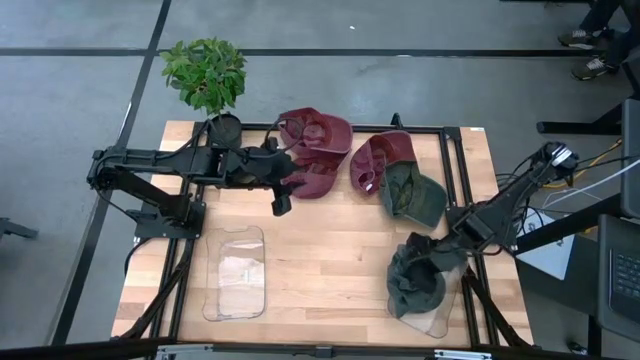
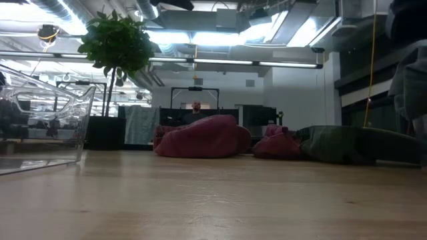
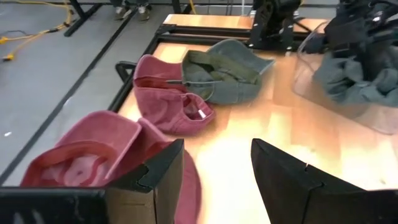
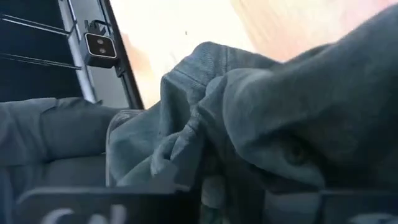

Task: Pick & Place hat
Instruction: Put the left gray cap into the right transparent bin

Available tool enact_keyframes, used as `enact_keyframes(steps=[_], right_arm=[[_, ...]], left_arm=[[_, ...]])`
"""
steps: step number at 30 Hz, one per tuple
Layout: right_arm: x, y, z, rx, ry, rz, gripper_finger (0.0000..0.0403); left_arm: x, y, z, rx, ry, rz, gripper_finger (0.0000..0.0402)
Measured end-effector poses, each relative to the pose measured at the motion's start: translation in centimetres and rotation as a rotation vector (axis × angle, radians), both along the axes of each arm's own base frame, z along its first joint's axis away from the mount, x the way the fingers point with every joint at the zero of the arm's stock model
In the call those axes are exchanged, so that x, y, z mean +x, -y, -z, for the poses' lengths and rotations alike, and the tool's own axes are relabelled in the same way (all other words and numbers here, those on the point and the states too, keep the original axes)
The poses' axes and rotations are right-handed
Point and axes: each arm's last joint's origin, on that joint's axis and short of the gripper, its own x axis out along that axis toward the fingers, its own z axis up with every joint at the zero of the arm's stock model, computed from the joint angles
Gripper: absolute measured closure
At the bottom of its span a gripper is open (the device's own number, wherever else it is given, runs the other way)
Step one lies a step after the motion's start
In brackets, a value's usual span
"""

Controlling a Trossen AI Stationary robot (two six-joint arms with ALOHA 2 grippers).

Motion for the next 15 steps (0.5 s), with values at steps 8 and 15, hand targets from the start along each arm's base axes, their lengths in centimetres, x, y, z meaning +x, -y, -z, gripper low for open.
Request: enact_keyframes(steps=[8,15], right_arm=[[0.7,1.5,-0.2,0.180,-0.133,-0.051,0.0261],[0.2,3.0,-1.2,0.212,-0.109,0.000,0.0271]], left_arm=[[0.0,0.0,0.0,0.084,-0.034,0.046,0.0219],[0.0,0.0,0.0,0.107,-0.046,0.061,0.0219]])
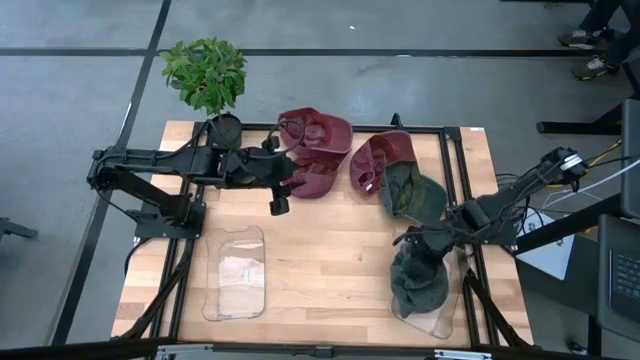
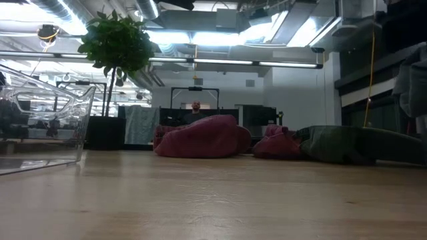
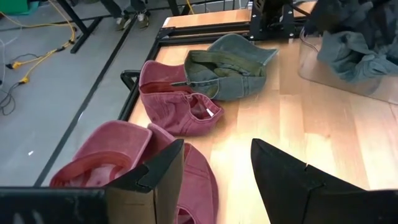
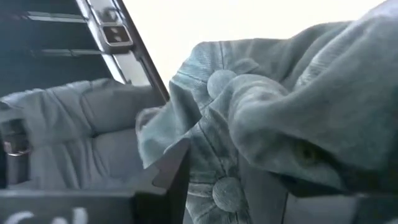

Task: Pick & Place hat
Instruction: Put the left gray cap into the right transparent bin, then put the gray cap into the right transparent bin

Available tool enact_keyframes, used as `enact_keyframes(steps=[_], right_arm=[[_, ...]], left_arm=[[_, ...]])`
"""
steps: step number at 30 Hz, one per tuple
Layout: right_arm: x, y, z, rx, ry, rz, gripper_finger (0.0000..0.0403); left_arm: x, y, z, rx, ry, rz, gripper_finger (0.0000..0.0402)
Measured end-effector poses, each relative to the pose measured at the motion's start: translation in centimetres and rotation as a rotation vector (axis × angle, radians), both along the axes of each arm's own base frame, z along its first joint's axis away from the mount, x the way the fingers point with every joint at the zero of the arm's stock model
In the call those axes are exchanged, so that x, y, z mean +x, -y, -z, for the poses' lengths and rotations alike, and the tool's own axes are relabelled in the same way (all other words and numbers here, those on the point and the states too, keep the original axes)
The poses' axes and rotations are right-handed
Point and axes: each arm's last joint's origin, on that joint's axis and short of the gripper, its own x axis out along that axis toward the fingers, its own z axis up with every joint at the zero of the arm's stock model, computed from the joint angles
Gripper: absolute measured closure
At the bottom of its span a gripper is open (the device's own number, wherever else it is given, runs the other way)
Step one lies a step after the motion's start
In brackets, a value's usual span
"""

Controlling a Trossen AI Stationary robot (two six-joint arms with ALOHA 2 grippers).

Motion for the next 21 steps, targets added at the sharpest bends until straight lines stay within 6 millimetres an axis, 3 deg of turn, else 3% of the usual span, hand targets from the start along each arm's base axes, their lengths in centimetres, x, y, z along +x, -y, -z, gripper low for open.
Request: enact_keyframes(steps=[13,21], right_arm=[[-1.7,2.5,-2.9,0.051,0.190,0.182,0.0282],[-0.6,3.7,-4.2,-0.022,0.397,0.373,0.0282]], left_arm=[[0.0,0.0,0.0,0.014,-0.005,0.008,0.0219],[0.0,0.0,0.0,0.013,-0.005,0.007,0.0219]])
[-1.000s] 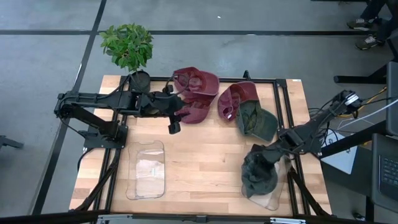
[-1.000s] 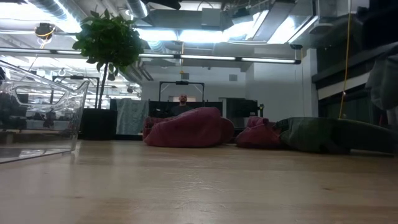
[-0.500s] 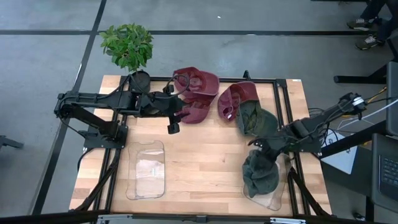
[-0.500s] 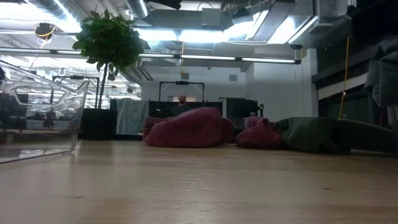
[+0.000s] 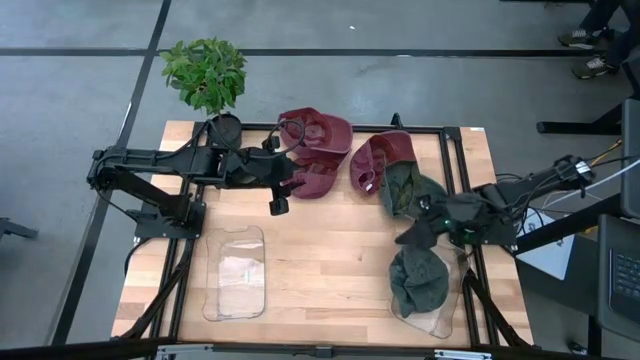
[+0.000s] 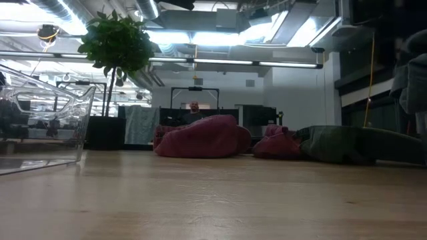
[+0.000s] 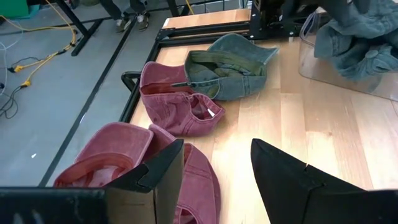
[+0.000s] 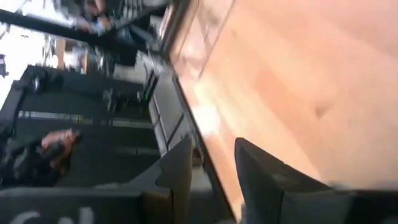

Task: Pick & Place hat
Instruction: Put the gray cap into the right transparent bin

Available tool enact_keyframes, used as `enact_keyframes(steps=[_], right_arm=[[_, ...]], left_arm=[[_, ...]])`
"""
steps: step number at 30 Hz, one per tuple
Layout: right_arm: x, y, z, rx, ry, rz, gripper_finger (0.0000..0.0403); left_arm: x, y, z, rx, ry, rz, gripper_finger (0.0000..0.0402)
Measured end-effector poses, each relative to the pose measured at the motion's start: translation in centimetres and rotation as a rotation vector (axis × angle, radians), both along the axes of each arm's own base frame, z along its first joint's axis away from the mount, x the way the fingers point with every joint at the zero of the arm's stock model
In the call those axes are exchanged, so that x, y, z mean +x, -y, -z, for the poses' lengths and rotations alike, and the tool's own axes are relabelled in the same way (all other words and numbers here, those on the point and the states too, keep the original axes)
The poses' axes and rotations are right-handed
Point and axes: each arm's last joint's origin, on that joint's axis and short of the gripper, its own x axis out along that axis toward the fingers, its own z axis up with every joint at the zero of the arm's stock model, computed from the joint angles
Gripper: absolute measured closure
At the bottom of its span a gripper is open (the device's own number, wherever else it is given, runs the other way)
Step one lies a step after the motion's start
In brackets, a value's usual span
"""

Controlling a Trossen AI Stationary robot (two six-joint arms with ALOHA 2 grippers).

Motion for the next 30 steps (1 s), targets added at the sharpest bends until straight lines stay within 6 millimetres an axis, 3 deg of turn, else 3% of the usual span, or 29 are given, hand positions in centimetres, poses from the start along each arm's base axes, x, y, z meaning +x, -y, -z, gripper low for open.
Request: enact_keyframes(steps=[7,13,21,30], right_arm=[[2.4,0.6,0.2,-0.050,0.022,0.068,0.0282],[5.0,1.1,-3.3,-0.212,0.014,0.040,0.0282],[7.1,3.0,-7.0,-0.519,-0.377,0.195,0.0282],[10.6,4.7,-7.5,-0.661,-0.618,0.274,0.0282]], left_arm=[[0.0,0.0,0.0,0.000,0.003,0.000,0.0219],[0.0,0.0,0.0,-0.002,0.004,0.001,0.0219],[-0.6,0.1,-0.5,-0.029,0.018,0.027,0.0219],[-1.8,0.0,-0.4,-0.070,-0.031,-0.004,0.0219]])
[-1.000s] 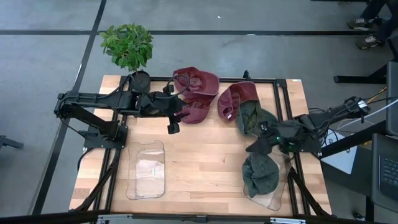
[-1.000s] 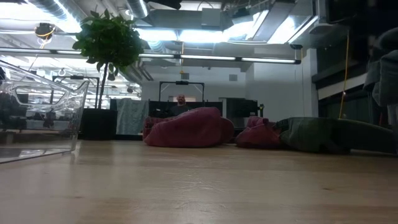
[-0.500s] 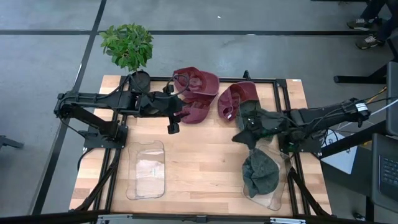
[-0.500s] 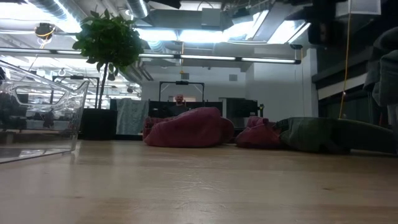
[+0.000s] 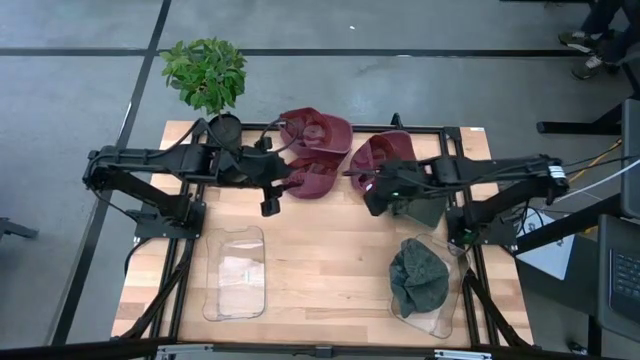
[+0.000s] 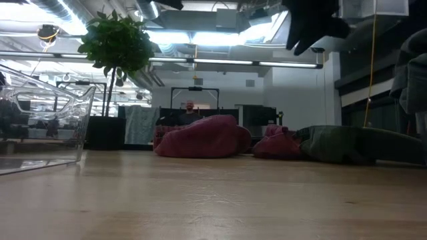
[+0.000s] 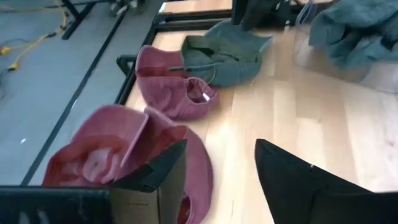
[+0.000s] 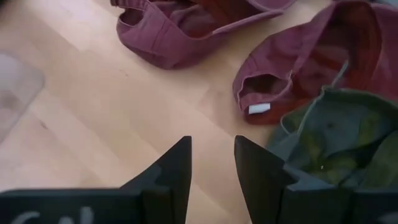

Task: Pick & Place hat
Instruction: Put the gray cap into the right transparent bin

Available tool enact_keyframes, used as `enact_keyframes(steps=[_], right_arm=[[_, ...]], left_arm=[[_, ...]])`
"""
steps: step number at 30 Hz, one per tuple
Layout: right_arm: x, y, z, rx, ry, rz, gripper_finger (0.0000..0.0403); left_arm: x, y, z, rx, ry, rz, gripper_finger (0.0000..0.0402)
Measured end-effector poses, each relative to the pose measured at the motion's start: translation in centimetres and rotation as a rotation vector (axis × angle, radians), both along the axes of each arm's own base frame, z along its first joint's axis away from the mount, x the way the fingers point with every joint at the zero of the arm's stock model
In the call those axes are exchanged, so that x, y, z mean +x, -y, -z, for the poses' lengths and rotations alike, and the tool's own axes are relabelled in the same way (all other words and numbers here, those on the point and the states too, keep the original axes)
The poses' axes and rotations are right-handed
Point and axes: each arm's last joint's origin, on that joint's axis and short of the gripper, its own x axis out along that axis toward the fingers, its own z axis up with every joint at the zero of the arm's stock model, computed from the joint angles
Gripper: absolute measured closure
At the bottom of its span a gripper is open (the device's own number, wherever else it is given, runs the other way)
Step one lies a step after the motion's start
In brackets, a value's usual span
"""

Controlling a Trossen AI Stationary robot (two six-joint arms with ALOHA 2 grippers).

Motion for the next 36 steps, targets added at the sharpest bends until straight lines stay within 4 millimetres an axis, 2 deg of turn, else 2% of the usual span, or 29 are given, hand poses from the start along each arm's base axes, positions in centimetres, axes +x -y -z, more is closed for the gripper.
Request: enact_keyframes(steps=[6,14,21,28,31,36], right_arm=[[2.4,0.6,1.2,0.020,-0.013,-0.059,0.0282],[4.7,1.6,1.6,0.097,0.096,-0.120,0.0282],[4.2,2.9,2.3,0.169,0.049,0.036,0.0282],[3.4,3.2,2.6,0.125,0.004,0.194,0.0278],[2.9,3.4,2.8,0.096,-0.035,0.249,0.0274],[2.8,3.4,3.4,0.103,-0.123,0.153,0.0250]], left_arm=[[-0.4,0.0,0.2,-0.012,-0.032,-0.006,0.0219],[-0.8,0.3,1.1,-0.073,-0.124,0.095,0.0219],[-0.7,0.5,4.3,-0.127,-0.047,0.129,0.0219],[-1.5,0.6,7.1,-0.250,0.096,0.118,0.0219],[-2.1,0.6,7.3,-0.272,0.128,0.103,0.0219],[-2.7,0.5,6.9,-0.277,0.157,0.089,0.0219]])
